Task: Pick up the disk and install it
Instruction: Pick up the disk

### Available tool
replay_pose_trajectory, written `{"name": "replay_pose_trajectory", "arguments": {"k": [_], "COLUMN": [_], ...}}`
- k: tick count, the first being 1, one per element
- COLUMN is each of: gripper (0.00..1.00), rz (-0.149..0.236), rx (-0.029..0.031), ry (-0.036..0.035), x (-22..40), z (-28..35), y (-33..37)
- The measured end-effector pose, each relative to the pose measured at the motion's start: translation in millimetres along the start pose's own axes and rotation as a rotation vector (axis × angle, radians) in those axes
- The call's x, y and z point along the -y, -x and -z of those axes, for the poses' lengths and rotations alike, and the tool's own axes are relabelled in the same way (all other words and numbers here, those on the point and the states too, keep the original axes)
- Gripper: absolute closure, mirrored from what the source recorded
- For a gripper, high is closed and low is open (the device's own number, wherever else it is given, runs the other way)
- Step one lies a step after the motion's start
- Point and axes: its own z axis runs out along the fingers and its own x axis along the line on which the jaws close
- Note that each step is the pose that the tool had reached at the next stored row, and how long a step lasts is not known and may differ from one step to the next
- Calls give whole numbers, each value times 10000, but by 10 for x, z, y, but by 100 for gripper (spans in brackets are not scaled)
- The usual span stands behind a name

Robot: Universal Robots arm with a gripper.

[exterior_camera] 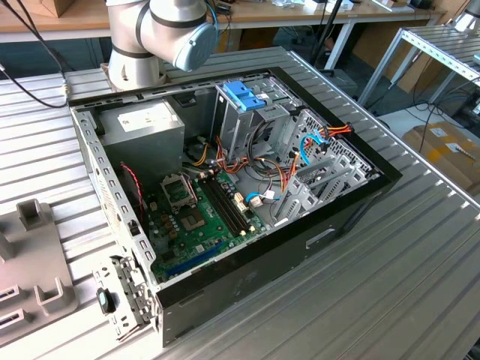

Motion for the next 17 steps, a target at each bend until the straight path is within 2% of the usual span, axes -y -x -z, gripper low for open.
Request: {"name": "replay_pose_trajectory", "arguments": {"k": [3,7,17], "gripper": [65,65,65], "rz": [0,0,0], "rx": [-1,0,0], "ry": [1,1,0], "x": [0,0,0], "z": [50,150,304], "y": [-2,-5,-11]}}
